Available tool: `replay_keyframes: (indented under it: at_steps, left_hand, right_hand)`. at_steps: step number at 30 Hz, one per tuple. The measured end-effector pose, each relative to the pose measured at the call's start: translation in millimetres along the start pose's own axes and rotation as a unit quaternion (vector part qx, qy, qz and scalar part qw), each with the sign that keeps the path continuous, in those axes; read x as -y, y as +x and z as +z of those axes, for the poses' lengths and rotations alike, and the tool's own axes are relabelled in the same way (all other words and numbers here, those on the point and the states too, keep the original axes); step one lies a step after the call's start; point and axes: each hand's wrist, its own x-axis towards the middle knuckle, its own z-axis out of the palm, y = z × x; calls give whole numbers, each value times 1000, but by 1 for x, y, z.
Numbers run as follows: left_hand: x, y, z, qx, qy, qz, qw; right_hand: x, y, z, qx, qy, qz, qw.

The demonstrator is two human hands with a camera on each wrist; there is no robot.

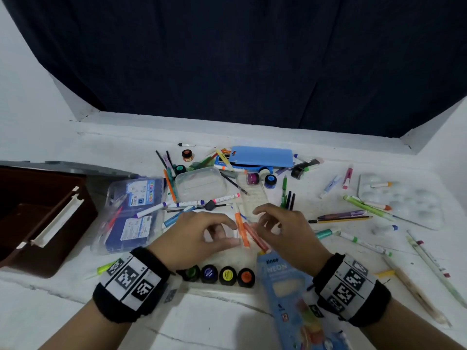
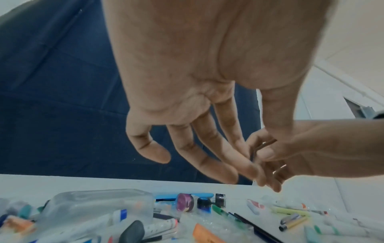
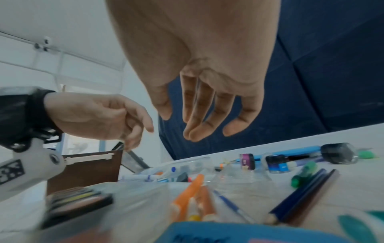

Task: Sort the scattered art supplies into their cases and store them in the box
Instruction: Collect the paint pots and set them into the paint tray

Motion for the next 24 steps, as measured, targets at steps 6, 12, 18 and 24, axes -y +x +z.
replay_keyframes:
  at_steps: [6, 12, 18, 24]
  left_hand:
    - [-4, 63, -12, -96, 0, 21, 995]
    - [-5, 142, -12, -73, 93, -31, 993]
    - [7, 202, 11, 25, 211, -50, 976]
    - [7, 228, 23, 56, 322, -59, 943]
  right_hand:
    - [-51, 45, -25, -102, -178, 56, 977]
    - [-81, 89, -46, -73, -228, 142, 961]
    - [-95, 125, -47, 13, -242, 166, 956]
    - [-96, 148, -36, 89, -309, 157, 934]
